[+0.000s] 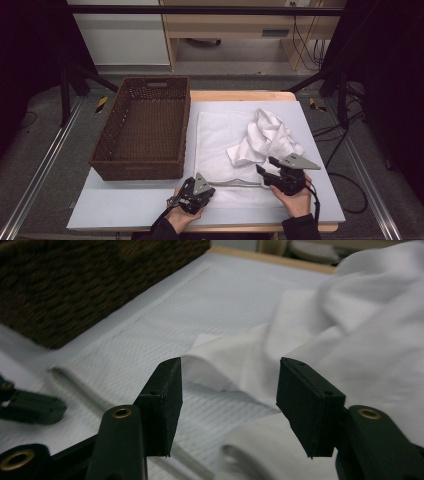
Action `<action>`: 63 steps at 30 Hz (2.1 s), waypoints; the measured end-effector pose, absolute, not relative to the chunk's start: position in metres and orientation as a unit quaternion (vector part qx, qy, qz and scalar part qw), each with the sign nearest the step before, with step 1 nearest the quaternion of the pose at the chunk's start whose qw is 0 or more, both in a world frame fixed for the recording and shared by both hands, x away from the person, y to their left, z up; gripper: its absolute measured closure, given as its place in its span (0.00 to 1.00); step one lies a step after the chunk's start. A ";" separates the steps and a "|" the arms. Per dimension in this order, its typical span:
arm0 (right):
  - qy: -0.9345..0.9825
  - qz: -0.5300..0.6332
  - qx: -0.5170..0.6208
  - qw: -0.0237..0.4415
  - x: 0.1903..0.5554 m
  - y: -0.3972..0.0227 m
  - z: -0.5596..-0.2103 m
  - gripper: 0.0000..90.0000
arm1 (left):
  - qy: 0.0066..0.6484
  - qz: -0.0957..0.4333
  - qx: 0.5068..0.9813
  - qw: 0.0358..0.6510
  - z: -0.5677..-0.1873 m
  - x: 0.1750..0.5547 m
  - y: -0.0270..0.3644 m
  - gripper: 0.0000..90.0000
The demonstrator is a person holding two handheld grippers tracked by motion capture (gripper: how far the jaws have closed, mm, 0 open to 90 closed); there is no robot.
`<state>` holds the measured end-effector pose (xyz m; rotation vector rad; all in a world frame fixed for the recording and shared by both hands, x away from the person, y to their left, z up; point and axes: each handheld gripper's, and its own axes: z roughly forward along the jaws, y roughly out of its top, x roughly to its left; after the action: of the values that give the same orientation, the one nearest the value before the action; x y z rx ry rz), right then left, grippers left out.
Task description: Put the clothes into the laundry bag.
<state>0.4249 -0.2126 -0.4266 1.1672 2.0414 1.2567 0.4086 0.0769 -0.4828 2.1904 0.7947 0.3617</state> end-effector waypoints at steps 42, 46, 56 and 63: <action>0.777 0.427 0.408 0.218 0.438 -0.172 -0.461 0.99 | 0.303 0.139 0.865 0.374 -0.475 0.413 0.071 0.94; 0.773 0.437 0.406 0.217 0.441 -0.174 -0.455 0.99 | 0.294 0.148 0.857 0.397 -0.453 0.418 0.066 0.85; 0.772 0.445 0.398 0.218 0.440 -0.175 -0.449 0.99 | 0.258 0.184 0.870 0.377 -0.432 0.459 0.023 0.68; 0.773 0.446 0.398 0.214 0.439 -0.177 -0.449 0.99 | 0.260 0.154 0.871 0.388 -0.432 0.467 0.023 0.98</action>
<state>0.4389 -0.1771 -0.4493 1.1052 2.1444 1.2373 0.4665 0.0232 -0.4321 2.2151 0.6610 0.3912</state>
